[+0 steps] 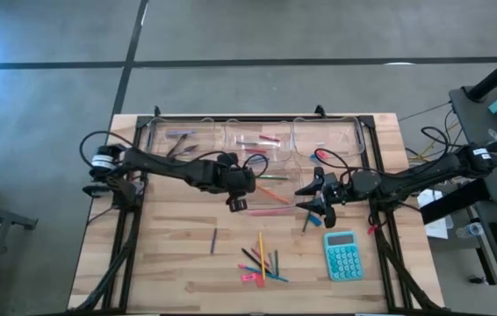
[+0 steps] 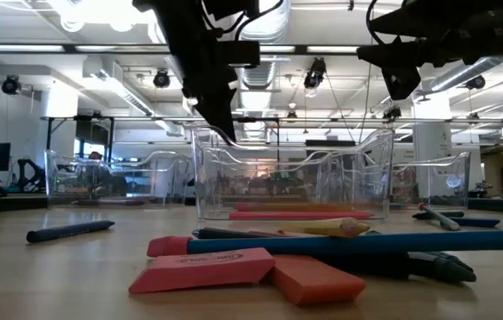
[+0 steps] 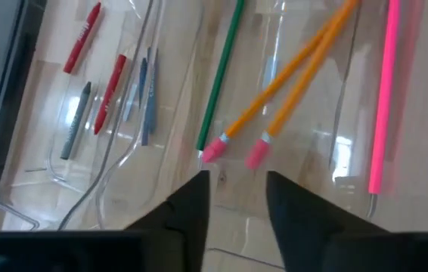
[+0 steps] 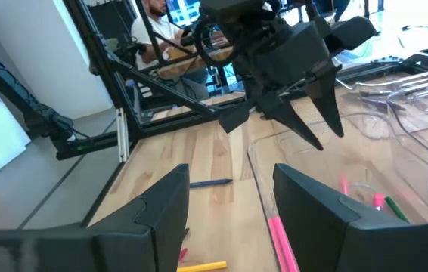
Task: Sort crayons/erasers/pens/pencils in bins
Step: Put the orange pencil into the bottom transparent bin, then put the green pencil into the bottom transparent bin
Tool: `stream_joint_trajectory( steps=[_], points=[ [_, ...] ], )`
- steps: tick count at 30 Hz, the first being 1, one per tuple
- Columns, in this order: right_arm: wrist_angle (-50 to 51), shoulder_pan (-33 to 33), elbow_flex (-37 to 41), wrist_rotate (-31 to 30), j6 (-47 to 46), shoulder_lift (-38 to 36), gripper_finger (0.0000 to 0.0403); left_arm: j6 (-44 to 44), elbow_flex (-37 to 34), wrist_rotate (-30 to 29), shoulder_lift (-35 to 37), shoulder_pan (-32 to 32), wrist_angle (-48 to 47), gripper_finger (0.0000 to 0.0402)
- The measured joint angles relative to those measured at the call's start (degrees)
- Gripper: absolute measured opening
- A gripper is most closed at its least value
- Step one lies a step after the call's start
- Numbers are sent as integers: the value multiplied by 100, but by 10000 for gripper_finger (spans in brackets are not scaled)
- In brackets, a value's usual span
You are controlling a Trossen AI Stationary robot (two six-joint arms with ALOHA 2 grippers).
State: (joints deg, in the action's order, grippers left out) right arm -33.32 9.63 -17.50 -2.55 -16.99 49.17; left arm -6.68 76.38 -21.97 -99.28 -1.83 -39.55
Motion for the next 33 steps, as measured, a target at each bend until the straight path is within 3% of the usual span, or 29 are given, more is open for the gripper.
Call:
stream_joint_trajectory(
  steps=[4, 9, 17, 23, 26, 30, 33],
  points=[
    [2, 91, 0, 4, -34, 0, 183, -97, 120, 1, 151, -15, -190, 154],
    [0, 238, 0, 1, -33, 2, 183, -292, -59, -170, 844, -266, 327, 160],
    [368, 249, 2, -81, -97, 7, 183, 165, -2022, -571, 2026, -1151, 3674, 137],
    [1242, 247, -7, -856, -738, -258, 183, 553, -3789, -602, 2470, -1480, 6913, 134],
    [2476, 251, -287, -1190, -1150, -539, 183, 596, -4386, -604, 2608, -1502, 7942, 134],
    [5022, 249, -821, -1939, -2228, -680, 183, 645, -4880, -606, 2652, -1499, 8645, 134],
    [6318, 247, -970, -2260, -3176, -604, 183, 735, -4986, -603, 2696, -1481, 9020, 134]
  ],
)
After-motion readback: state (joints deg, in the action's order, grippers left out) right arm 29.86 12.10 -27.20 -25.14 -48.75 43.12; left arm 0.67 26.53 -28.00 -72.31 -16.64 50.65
